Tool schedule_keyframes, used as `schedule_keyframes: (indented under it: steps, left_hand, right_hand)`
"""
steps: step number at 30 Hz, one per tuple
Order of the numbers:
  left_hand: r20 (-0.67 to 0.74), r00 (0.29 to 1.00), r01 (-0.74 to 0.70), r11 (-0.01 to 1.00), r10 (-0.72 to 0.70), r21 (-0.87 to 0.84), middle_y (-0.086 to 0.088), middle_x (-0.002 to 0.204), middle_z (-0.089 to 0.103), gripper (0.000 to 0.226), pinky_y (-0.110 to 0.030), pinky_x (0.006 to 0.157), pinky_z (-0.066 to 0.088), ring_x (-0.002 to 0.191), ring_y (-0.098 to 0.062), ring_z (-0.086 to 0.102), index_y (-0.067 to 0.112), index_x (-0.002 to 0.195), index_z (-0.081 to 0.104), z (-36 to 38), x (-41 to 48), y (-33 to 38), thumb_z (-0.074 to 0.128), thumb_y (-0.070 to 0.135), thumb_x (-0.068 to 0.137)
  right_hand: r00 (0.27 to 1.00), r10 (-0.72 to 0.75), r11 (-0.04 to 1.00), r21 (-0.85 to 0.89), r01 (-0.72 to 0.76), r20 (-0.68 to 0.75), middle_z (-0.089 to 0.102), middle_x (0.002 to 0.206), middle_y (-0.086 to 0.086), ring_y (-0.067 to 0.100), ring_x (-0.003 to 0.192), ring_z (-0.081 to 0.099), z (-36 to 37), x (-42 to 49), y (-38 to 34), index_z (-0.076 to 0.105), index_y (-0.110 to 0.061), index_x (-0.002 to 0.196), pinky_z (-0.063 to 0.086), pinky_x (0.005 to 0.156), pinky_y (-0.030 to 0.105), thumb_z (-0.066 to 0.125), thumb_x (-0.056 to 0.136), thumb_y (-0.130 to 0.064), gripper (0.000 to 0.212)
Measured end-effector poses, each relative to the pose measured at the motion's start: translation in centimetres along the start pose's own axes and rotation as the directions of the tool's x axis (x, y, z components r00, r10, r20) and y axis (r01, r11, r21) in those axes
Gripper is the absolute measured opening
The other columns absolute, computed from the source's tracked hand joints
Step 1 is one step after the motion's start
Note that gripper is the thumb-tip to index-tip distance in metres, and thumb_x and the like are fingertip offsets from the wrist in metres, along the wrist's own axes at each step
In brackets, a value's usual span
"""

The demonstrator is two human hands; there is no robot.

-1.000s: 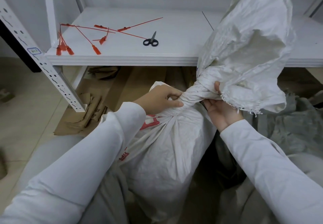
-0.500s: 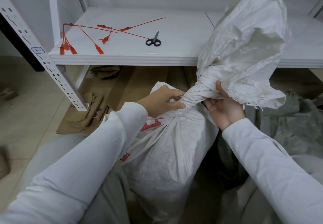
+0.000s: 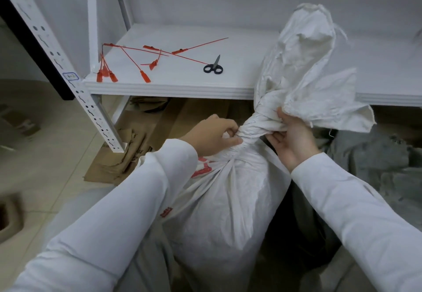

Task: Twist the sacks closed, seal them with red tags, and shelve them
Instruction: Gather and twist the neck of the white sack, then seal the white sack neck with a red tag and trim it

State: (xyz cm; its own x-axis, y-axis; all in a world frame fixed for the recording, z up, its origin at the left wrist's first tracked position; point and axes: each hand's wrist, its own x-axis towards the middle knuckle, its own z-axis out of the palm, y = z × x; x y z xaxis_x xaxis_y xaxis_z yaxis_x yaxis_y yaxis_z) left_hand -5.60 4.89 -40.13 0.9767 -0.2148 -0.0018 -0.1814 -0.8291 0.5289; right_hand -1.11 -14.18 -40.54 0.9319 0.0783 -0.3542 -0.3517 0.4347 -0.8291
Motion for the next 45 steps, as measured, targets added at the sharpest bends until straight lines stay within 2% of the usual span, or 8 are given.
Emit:
schedule_keyframes:
  steps: [3, 7, 15, 20, 27, 35, 41, 45]
  left_hand:
    - [0.029, 0.999, 0.045, 0.992, -0.041, -0.121, 0.015, 0.096, 0.062, 0.023, -0.028, 0.087, 0.046, 0.094, -0.006, 0.055, 0.02, 0.109, 0.065, -2.2, 0.2, -0.9, 0.061, 0.034, 0.091]
    - [-0.057, 0.981, 0.16, 0.941, -0.184, -0.298, 0.005, 0.104, 0.066, 0.021, -0.025, 0.087, 0.048, 0.097, -0.009, 0.06, 0.015, 0.109, 0.067, -4.8, 1.0, -2.6, 0.059, 0.016, 0.09]
    - [-0.551, 0.761, 0.498, 0.853, -0.343, 0.156, -0.013, 0.134, 0.049, 0.042, -0.04, 0.103, 0.042, 0.123, -0.03, 0.047, 0.009, 0.13, 0.05, -7.8, 3.0, -11.6, 0.06, 0.017, 0.09]
    - [-0.511, 0.787, 0.546, 0.775, -0.346, 0.317, -0.017, 0.133, 0.048, 0.04, -0.044, 0.108, 0.039, 0.124, -0.033, 0.045, 0.005, 0.129, 0.045, -8.2, 3.5, -16.2, 0.057, 0.013, 0.091]
    - [-0.537, 0.783, 0.509, 0.819, -0.313, 0.265, -0.015, 0.117, 0.059, 0.032, -0.038, 0.095, 0.047, 0.103, -0.03, 0.058, 0.007, 0.124, 0.053, -8.8, 3.9, -16.7, 0.056, 0.005, 0.092]
    - [-0.545, 0.793, 0.519, 0.77, -0.272, 0.371, -0.017, 0.14, 0.043, 0.043, -0.044, 0.109, 0.036, 0.13, -0.034, 0.04, 0.011, 0.135, 0.046, -8.3, 4.6, -17.7, 0.059, 0.019, 0.094]
    - [-0.495, 0.824, 0.503, 0.76, -0.277, 0.411, -0.015, 0.111, 0.057, 0.025, -0.039, 0.092, 0.049, 0.101, -0.029, 0.055, 0.007, 0.115, 0.057, -8.0, 4.9, -17.1, 0.06, 0.009, 0.091]
    - [-0.537, 0.809, 0.501, 0.756, -0.238, 0.42, -0.016, 0.103, 0.06, 0.019, -0.038, 0.088, 0.05, 0.093, -0.028, 0.057, 0.006, 0.111, 0.061, -8.4, 4.9, -16.7, 0.059, 0.006, 0.092]
  right_hand:
    - [0.995, -0.066, 0.99, -0.126, 0.056, -0.077, 0.063, 0.106, 0.029, 0.013, 0.081, 0.063, 3.3, -0.2, -0.6, 0.06, -0.003, 0.119, 0.051, 0.066, 0.025, 0.059, 0.093, -0.024, 0.034]
    - [0.98, -0.141, 0.954, -0.282, 0.096, -0.143, 0.07, 0.1, 0.007, 0.021, 0.087, 0.07, 6.7, 0.4, -0.9, 0.063, -0.018, 0.093, 0.055, 0.061, 0.03, 0.072, 0.078, -0.03, 0.021]
    - [0.976, -0.192, 0.865, -0.488, 0.119, -0.101, 0.068, 0.106, 0.005, 0.023, 0.091, 0.067, 11.0, 1.3, -1.4, 0.063, -0.017, 0.104, 0.061, 0.071, 0.043, 0.075, 0.054, -0.047, 0.06]
    - [0.978, -0.186, 0.855, -0.505, 0.116, -0.092, 0.064, 0.11, 0.007, 0.019, 0.085, 0.064, 11.7, 2.3, -0.6, 0.058, -0.013, 0.108, 0.048, 0.039, 0.023, 0.076, 0.075, -0.035, 0.044]
    - [0.982, -0.165, 0.834, -0.545, 0.09, -0.09, 0.063, 0.112, 0.011, 0.024, 0.09, 0.065, 12.2, 2.9, -0.3, 0.059, -0.009, 0.111, 0.048, 0.037, 0.023, 0.076, 0.075, -0.035, 0.048]
    - [0.982, -0.162, 0.857, -0.507, 0.092, -0.095, 0.064, 0.113, 0.012, 0.028, 0.092, 0.066, 12.0, 3.4, 0.2, 0.061, -0.008, 0.113, 0.053, 0.044, 0.029, 0.078, 0.069, -0.037, 0.055]
    - [0.977, -0.184, 0.842, -0.53, 0.098, -0.111, 0.06, 0.11, 0.004, 0.01, 0.076, 0.056, 12.2, 3.1, 0.3, 0.057, -0.011, 0.111, 0.041, 0.032, 0.015, 0.075, 0.079, -0.034, 0.044]
    - [0.978, -0.176, 0.848, -0.522, 0.092, -0.114, 0.06, 0.108, 0.004, 0.013, 0.079, 0.058, 12.2, 2.9, 0.3, 0.053, -0.016, 0.1, 0.049, 0.04, 0.021, 0.075, 0.078, -0.034, 0.036]
